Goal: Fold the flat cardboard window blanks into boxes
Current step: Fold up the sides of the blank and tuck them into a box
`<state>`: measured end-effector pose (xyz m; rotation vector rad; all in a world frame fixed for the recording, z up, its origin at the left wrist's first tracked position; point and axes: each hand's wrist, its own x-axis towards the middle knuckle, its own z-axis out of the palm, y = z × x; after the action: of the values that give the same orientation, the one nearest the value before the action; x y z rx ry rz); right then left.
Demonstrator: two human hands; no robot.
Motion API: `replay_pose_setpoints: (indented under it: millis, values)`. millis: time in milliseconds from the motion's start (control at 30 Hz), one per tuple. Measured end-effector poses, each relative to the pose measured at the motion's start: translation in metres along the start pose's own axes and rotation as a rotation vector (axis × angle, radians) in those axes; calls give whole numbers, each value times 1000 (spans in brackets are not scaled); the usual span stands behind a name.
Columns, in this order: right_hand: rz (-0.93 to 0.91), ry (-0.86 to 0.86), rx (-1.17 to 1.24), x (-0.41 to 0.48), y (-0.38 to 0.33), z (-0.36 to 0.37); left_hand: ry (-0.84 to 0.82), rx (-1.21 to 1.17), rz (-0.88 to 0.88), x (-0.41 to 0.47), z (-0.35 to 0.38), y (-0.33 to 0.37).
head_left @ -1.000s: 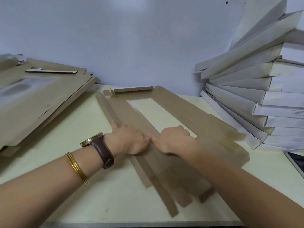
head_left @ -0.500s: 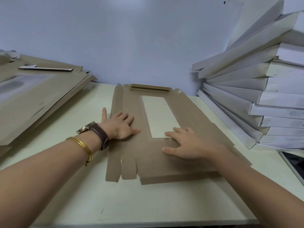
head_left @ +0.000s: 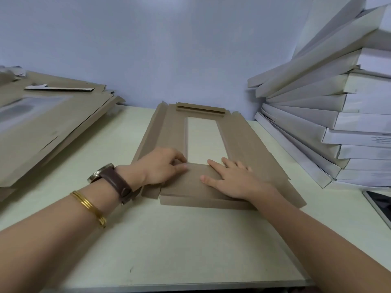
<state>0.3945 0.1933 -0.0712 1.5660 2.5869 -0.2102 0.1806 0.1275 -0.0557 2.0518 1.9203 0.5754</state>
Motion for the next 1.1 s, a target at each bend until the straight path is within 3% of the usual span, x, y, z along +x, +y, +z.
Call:
replay_pose_setpoints:
  millis: [167,300,433,567,800,1100]
  values:
    - [-7,6,18,9,0,-2,-52,-231,-59,-13,-6,-13]
    - [-7,-13,24,12,0,-4,-286,-514,-66,-21,-13,-18]
    - [-45,-35,199,4,5,-10,-445,-359,39,-26,-18,-23]
    - [-104,-33,464,-24,18,-21,-534,-48,84,-28,-21,-19]
    - [-280,-93,231,-71,49,-28,-432,-106,73,-28,-16,-18]
    - [-272,245,274,-71,65,-9,-249,-237,21,-32,-15,-15]
